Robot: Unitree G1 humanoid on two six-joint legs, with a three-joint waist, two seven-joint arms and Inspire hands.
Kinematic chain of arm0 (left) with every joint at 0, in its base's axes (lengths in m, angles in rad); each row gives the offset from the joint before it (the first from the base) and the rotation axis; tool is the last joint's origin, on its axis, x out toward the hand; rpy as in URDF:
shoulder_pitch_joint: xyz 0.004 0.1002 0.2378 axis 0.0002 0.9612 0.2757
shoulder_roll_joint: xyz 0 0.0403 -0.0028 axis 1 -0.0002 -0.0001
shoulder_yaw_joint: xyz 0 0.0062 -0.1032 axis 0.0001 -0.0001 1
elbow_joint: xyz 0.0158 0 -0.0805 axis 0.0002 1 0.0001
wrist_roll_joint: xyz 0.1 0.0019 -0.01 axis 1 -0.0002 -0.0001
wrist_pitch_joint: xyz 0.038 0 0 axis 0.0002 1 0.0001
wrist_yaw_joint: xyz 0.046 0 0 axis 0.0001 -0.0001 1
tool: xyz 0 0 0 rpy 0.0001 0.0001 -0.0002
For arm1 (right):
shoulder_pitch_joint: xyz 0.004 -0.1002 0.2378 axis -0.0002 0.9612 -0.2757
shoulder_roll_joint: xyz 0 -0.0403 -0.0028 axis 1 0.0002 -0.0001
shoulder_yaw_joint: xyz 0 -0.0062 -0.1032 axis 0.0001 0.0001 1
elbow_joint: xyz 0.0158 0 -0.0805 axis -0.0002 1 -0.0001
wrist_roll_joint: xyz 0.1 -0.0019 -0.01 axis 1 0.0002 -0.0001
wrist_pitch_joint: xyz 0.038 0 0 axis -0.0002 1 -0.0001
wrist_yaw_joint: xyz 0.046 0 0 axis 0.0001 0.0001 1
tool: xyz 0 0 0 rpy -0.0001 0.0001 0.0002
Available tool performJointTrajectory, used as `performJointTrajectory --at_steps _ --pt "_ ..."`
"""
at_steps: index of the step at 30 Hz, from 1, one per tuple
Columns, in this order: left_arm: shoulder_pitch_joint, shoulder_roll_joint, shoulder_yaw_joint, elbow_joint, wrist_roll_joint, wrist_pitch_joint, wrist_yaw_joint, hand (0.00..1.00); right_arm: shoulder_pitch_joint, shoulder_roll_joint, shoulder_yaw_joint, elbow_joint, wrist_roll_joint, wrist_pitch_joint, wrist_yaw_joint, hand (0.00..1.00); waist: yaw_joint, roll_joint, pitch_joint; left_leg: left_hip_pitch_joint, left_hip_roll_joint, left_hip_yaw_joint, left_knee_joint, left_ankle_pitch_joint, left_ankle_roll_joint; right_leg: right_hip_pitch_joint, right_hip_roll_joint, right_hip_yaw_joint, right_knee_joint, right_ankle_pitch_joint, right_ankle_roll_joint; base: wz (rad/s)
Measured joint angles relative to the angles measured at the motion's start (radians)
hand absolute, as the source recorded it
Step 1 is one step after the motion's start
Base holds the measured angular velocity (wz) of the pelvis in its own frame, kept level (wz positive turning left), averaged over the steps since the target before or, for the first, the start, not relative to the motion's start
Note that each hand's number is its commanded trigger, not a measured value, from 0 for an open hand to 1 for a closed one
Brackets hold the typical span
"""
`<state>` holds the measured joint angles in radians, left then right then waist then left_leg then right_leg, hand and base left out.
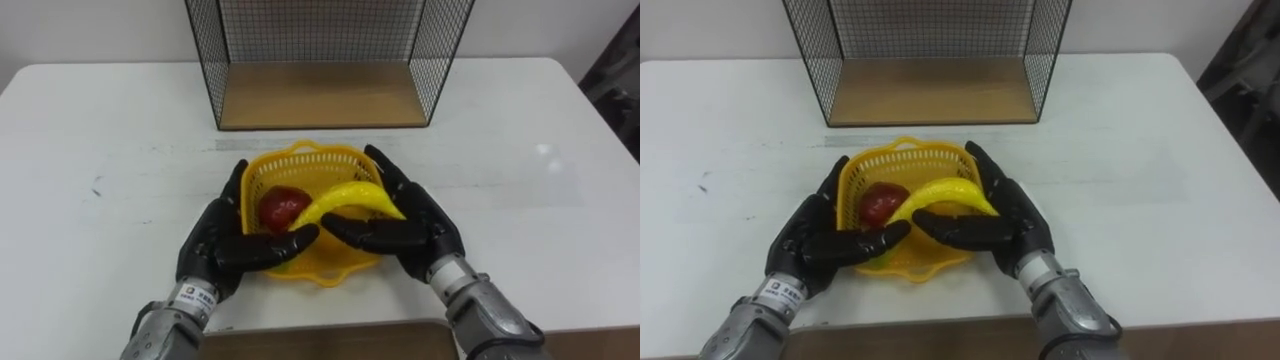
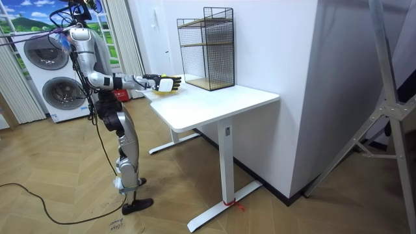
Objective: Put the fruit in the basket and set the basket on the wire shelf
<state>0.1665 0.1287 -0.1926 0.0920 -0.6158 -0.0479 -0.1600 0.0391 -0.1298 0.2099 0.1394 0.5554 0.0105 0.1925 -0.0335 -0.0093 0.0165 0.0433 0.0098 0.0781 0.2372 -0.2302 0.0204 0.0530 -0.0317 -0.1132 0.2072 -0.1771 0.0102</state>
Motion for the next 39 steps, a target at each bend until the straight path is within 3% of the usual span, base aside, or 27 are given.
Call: performJointTrajectory --at_steps 4,8,18,25,39 --pt "-0.023 -0.001 -0.017 -0.001 -0.019 0.0 0.0 0.0 -0.015 -0.001 -0.006 -0.001 0.031 -0.016 -0.03 0.0 -0.018 0.001 -0.0011 0.004 0.002 0.006 -0.002 0.0 0.0 -0.001 0.002 0.006 0.001 0.0 0.0 -0.04" --pt "-0.06 0.001 -0.021 -0.001 -0.021 0.0 0.0 0.0 -0.022 -0.004 -0.006 -0.003 0.051 -0.041 -0.053 0.0 -0.017 -0.001 -0.0011 0.006 0.001 0.008 -0.002 0.0 0.0 -0.001 0.001 0.008 0.0 0.0 0.0 -0.01" --pt "-0.071 0.002 -0.021 -0.016 -0.022 -0.002 0.001 0.0 -0.04 -0.004 -0.004 -0.003 0.072 -0.045 -0.07 0.0 -0.016 -0.009 -0.0008 0.004 0.002 0.012 -0.002 0.0 0.0 -0.003 0.002 0.012 -0.002 0.0 0.0 -0.01" --pt "-0.119 0.006 -0.016 -0.019 -0.022 -0.004 0.003 0.0 -0.057 -0.004 -0.005 -0.005 0.074 -0.086 -0.07 0.0 -0.015 -0.008 -0.0012 0.004 0.004 0.012 -0.002 0.0 0.0 -0.002 0.004 0.012 -0.002 0.001 -0.001 0.0" --pt "-0.119 0.005 -0.016 -0.056 -0.017 -0.01 0.042 0.0 -0.057 -0.003 -0.003 -0.035 0.056 -0.087 -0.07 0.0 -0.013 -0.008 -0.0011 0.041 0.005 0.015 0.001 0.0 -0.001 0.031 0.006 0.025 0.001 0.001 -0.001 -0.01"
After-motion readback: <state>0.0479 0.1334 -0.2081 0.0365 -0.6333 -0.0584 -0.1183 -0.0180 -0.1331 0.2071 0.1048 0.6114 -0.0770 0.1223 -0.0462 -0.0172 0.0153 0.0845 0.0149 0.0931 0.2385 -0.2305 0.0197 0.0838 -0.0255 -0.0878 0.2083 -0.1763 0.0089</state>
